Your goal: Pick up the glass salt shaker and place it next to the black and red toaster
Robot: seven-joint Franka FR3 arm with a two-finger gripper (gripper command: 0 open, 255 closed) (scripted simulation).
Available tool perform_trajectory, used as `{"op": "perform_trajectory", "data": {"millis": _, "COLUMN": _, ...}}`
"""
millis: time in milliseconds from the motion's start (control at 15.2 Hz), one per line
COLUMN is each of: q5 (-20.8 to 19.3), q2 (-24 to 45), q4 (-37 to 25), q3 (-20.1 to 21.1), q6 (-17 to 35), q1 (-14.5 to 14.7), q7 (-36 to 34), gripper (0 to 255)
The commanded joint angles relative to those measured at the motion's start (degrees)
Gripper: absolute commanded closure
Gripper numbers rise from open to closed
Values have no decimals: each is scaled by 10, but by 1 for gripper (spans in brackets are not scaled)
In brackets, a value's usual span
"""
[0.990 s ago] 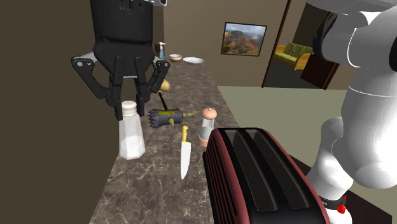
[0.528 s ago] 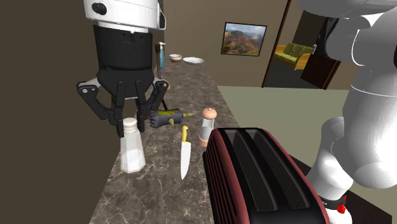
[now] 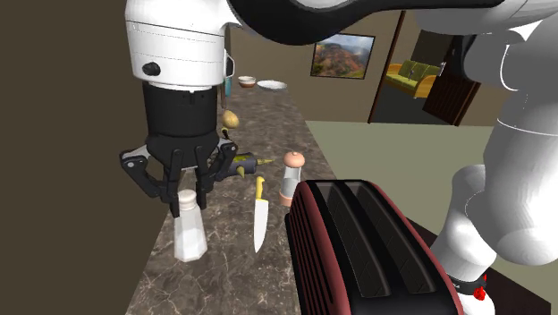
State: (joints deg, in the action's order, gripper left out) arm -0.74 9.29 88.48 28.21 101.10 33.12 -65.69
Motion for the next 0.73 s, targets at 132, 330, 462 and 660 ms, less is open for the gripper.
{"op": "perform_trajectory", "data": {"millis": 132, "q5": 1, "q2": -2, "q4": 34, "q3": -1, "q6": 32, "q1": -2, "q7": 3, "gripper": 255}}
{"op": "perform_trajectory", "data": {"millis": 330, "q5": 1, "q2": -2, "q4": 58, "q3": -2, "q6": 56, "q1": -3, "q7": 4, "gripper": 255}}
{"op": "perform_trajectory", "data": {"millis": 462, "q5": 1, "q2": -2, "q4": 73, "q3": -2, "q6": 71, "q1": -3, "q7": 4, "gripper": 255}}
{"op": "perform_trajectory", "data": {"millis": 660, "q5": 1, "q2": 0, "q4": 94, "q3": -2, "q6": 94, "q1": -4, "q7": 5, "gripper": 255}}
